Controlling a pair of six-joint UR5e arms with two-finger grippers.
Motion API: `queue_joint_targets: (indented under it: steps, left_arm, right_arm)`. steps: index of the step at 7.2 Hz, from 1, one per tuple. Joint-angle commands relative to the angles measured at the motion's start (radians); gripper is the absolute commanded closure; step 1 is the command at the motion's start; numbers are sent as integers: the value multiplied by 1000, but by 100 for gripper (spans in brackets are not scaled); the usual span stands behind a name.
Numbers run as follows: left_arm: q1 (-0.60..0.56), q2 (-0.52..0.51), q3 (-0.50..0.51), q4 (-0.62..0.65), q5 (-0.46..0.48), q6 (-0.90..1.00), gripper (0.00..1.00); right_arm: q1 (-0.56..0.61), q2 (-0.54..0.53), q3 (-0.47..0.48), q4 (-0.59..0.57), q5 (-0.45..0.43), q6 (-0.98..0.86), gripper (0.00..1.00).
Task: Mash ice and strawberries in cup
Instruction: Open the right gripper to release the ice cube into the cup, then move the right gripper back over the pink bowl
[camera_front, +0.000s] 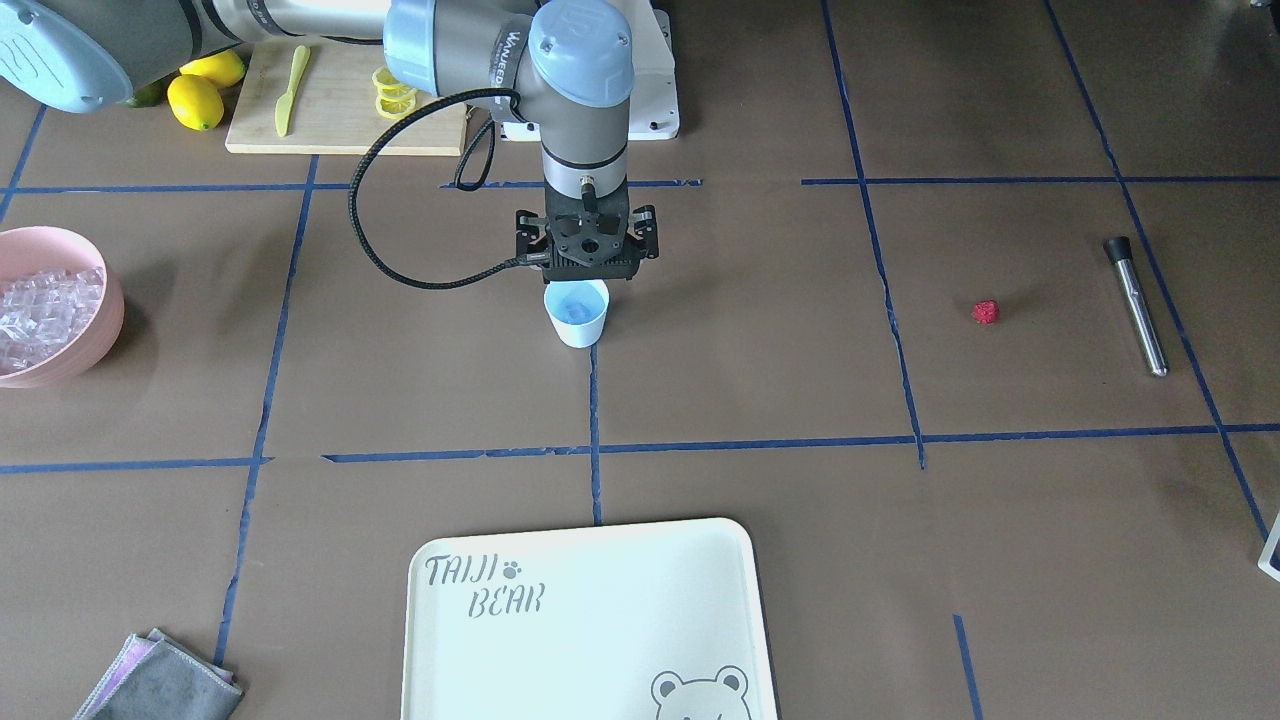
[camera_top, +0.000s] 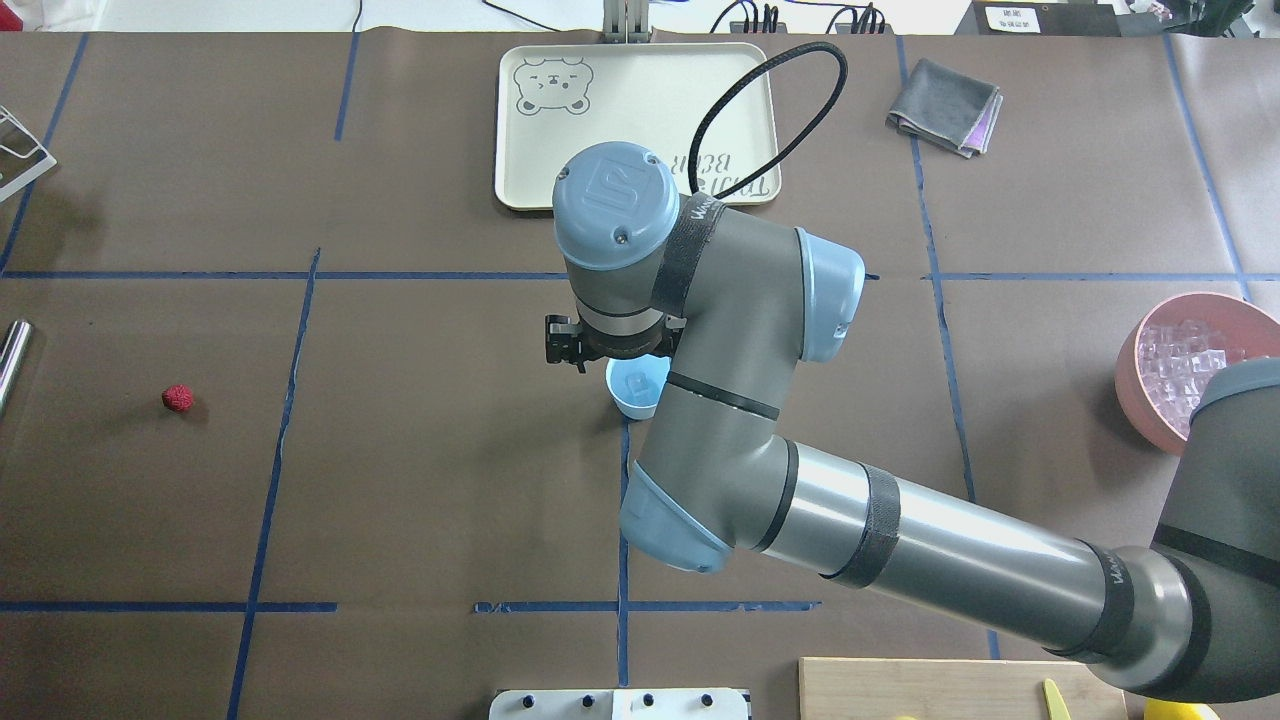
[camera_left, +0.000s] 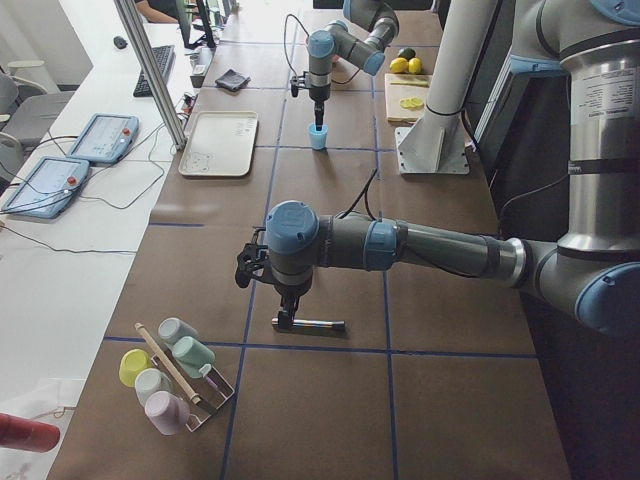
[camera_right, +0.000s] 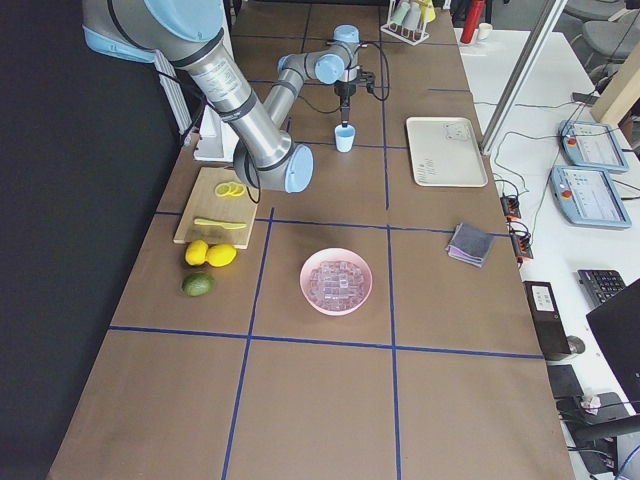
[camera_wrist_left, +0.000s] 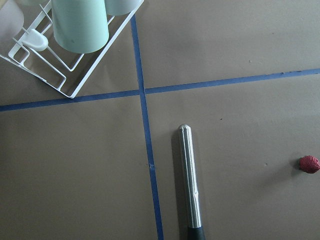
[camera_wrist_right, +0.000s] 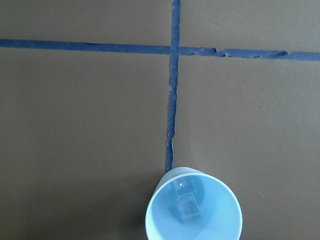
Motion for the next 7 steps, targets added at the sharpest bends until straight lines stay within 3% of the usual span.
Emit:
queue_joint_targets:
  steps: [1, 5, 7]
  left_arm:
    - [0, 1, 0, 0, 0, 0, 0]
    - [-1, 0, -5, 0, 0, 0, 0]
    - [-1, 0, -8, 0, 0, 0, 0]
  right_arm:
    - [49, -45, 38, 0, 5, -4, 1]
    - [239, -375, 341, 1, 108, -125, 1]
    - [375, -596, 492, 10, 215, -331, 1]
